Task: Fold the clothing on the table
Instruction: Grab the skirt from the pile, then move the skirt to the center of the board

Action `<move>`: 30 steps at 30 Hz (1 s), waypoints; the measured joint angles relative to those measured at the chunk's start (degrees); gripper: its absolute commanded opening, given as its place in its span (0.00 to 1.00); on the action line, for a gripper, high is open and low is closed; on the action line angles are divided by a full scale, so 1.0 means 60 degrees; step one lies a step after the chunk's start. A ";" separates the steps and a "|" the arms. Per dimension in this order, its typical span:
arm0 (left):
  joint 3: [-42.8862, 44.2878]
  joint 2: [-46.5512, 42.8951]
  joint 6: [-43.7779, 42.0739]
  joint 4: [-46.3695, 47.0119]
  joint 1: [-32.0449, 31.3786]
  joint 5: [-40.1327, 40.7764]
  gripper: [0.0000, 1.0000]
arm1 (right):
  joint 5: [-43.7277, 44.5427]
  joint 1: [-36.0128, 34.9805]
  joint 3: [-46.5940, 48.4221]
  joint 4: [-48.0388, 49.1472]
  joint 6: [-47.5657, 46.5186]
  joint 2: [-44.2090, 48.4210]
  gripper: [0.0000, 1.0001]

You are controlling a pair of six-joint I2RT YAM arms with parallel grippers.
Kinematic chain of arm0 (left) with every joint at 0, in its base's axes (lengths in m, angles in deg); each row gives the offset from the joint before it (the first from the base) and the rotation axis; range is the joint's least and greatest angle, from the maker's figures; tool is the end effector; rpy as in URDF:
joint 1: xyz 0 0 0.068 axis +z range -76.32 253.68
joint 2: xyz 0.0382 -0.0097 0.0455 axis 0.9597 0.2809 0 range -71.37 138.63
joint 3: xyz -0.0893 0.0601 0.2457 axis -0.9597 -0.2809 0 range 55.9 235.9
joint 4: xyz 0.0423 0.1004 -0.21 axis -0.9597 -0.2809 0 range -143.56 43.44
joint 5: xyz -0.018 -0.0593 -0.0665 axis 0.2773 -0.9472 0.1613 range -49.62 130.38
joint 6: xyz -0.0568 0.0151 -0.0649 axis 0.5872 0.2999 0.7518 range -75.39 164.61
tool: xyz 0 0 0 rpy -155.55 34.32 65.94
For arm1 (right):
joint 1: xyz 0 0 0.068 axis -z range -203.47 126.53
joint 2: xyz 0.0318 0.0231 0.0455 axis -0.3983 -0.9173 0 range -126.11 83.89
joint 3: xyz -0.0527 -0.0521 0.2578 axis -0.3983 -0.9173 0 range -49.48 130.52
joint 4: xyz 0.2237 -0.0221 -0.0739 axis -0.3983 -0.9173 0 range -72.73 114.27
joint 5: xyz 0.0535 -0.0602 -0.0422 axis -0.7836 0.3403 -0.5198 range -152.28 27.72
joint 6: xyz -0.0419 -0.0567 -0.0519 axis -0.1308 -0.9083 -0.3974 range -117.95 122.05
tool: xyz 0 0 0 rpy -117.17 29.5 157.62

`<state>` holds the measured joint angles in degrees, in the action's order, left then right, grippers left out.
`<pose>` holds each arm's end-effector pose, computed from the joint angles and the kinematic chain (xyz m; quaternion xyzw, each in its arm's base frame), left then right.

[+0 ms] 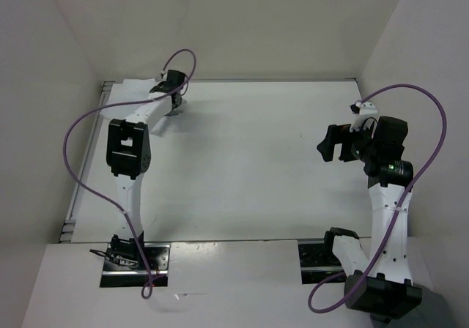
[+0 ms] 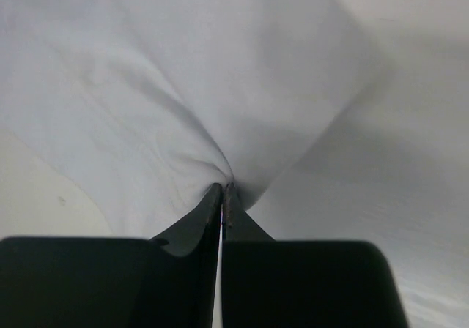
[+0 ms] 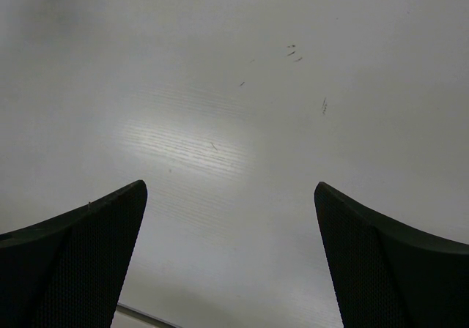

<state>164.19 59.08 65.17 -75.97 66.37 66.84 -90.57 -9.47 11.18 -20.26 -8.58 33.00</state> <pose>0.5025 -0.0296 0.1715 -0.1808 0.9044 0.1326 0.3629 0.1819 -0.0075 0.3296 -0.0879 0.8621 0.1157 0.4854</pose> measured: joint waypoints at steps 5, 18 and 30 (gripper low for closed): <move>-0.0120 -0.0980 -0.0109 -0.0175 -0.1836 -0.0390 0.00 | 0.0015 0.0000 0.0000 0.0000 0.0000 0.0066 1.00; -0.2820 -0.4911 0.1628 0.0543 -0.5013 -0.3818 0.92 | 0.1129 0.0004 0.0000 0.0208 0.0375 -0.0262 1.00; -0.0597 -0.2900 -0.0889 -0.1341 -0.3213 -0.3657 1.00 | 0.0616 0.0004 0.0000 0.0200 0.0251 -0.0415 1.00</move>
<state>160.61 41.68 59.84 -84.01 47.09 44.89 -86.88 -9.45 11.18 -19.06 -7.07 30.51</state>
